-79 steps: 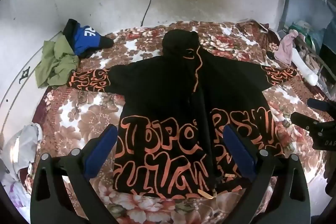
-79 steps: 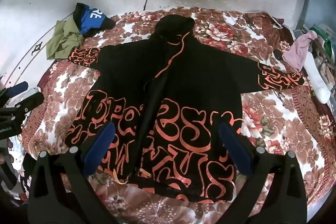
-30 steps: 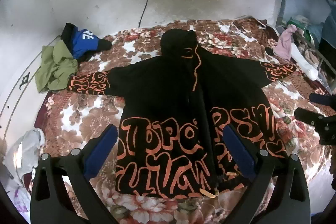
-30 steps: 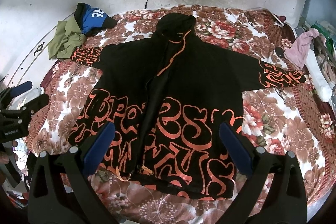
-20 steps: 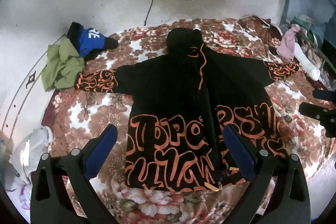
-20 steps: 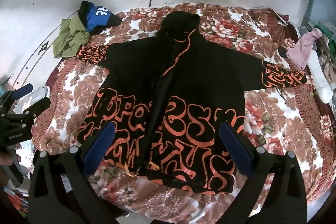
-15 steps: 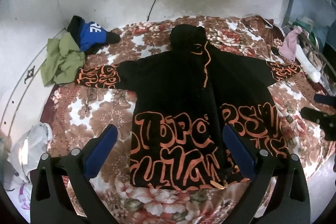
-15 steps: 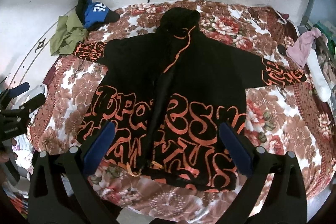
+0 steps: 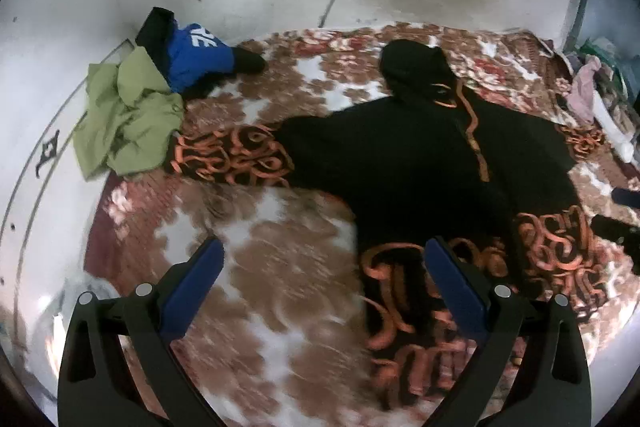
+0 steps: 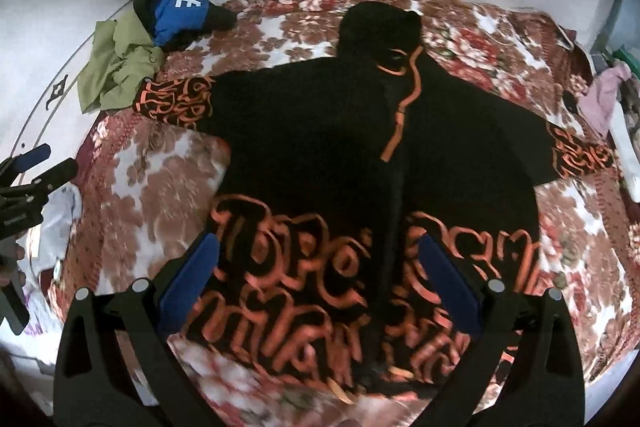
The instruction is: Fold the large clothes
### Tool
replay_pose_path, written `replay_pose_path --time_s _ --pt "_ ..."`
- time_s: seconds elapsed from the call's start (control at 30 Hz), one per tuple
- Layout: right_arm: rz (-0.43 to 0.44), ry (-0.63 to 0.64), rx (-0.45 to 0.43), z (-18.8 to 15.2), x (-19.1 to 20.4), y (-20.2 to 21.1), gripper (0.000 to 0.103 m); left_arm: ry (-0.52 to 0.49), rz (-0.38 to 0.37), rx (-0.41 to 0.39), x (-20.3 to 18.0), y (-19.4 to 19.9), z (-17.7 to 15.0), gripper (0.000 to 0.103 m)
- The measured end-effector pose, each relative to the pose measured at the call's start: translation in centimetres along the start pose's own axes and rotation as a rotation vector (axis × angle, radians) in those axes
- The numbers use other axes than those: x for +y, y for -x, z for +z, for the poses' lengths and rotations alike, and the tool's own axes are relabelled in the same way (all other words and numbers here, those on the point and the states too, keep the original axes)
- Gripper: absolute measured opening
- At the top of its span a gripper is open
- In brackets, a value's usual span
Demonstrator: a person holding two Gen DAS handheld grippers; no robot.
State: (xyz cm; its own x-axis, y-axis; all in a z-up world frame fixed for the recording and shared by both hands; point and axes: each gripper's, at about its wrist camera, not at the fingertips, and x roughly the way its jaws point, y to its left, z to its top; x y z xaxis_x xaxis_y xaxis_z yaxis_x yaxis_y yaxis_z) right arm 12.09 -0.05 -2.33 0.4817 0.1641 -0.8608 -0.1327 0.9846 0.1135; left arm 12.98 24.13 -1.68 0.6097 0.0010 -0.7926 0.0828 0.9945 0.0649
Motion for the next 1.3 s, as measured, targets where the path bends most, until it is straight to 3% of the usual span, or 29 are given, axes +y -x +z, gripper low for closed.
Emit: replay_pose_path --time_s 0.23,0.33,0.47,0.6,0.9,1.03,1.23,1.3 --pt "-0.014 0.003 0.037 5.1 5.9 -5.0 0.099 0.041 0.009 0.014 7.8 -5.5 2.6 0.098" --pt "-0.033 0.03 0.057 6.4 7.3 -7.5 0.099 0.112 0.002 0.03 11.7 -9.1 3.4 0.098" --pt "0.045 0.04 0.1 7.8 8.4 -12.1 0.099 0.247 0.01 0.046 16.8 -13.7 3.7 0.098" --pt "-0.006 0.102 0.109 9.1 10.2 -17.1 0.098 0.276 0.061 0.063 20.4 -18.9 3.8 0.098" --pt "0.003 0.11 0.122 11.4 11.9 -28.6 0.098 0.358 0.092 0.039 26.2 -27.7 2.7 0.098" --pt "-0.007 0.109 0.101 12.4 12.3 -31.9 0.098 0.399 0.086 0.018 28.2 -30.0 2.9 0.098" --pt "-0.024 0.206 0.09 12.0 14.2 -36.2 0.098 0.506 0.081 0.04 32.0 -34.6 3.4 0.097" --pt "-0.012 0.223 0.104 11.3 14.6 -37.4 0.098 0.563 0.072 0.039 33.3 -35.8 3.3 0.092"
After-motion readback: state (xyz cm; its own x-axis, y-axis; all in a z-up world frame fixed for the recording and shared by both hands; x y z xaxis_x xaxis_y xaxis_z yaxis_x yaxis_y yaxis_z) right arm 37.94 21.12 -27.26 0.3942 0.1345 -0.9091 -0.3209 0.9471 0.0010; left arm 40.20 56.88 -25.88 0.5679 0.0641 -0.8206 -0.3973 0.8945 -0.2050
